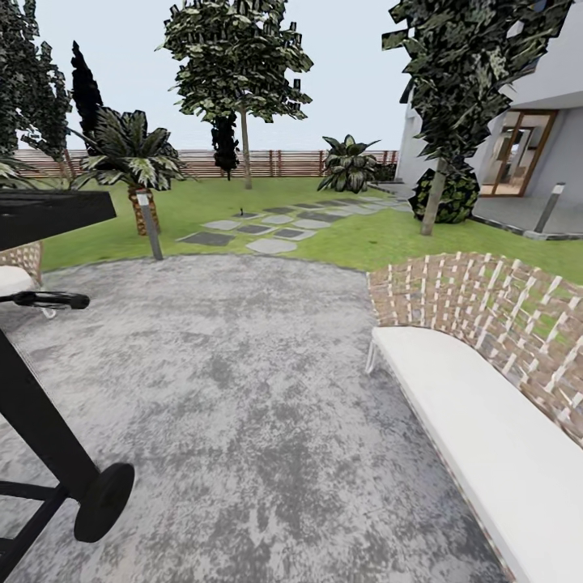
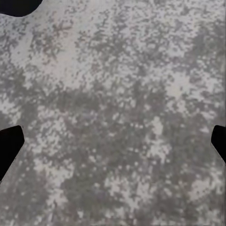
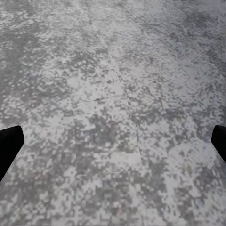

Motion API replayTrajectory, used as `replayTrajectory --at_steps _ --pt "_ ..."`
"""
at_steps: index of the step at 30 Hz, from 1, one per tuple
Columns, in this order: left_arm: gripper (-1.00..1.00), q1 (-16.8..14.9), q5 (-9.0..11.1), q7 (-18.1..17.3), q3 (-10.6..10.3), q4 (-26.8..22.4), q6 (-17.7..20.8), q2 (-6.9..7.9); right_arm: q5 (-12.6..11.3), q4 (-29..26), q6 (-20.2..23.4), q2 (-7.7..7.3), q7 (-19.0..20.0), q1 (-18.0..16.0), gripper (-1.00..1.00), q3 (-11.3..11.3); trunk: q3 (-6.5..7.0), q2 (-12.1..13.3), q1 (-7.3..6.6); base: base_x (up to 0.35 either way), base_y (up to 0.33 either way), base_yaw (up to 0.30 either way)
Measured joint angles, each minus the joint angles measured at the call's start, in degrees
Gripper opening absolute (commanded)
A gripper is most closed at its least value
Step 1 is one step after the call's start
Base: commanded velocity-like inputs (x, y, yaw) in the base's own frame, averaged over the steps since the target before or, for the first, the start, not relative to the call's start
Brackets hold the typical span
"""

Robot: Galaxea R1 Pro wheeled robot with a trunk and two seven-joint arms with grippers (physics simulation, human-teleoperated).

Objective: In the garden, pick up the pesticide atomizer on the floor and spray pesticide onto both trees until each tree trunk is fully covered.

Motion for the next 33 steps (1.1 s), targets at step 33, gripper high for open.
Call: replayTrajectory --at_steps 33 --pt "1.0 0.0 0.0 0.0 0.0 0.0 0.0 -0.05 0.0 0.0 0.0 0.0 0.0 0.0 1.0 0.0 0.0 0.0 0.0 0.339 0.0 0.0"
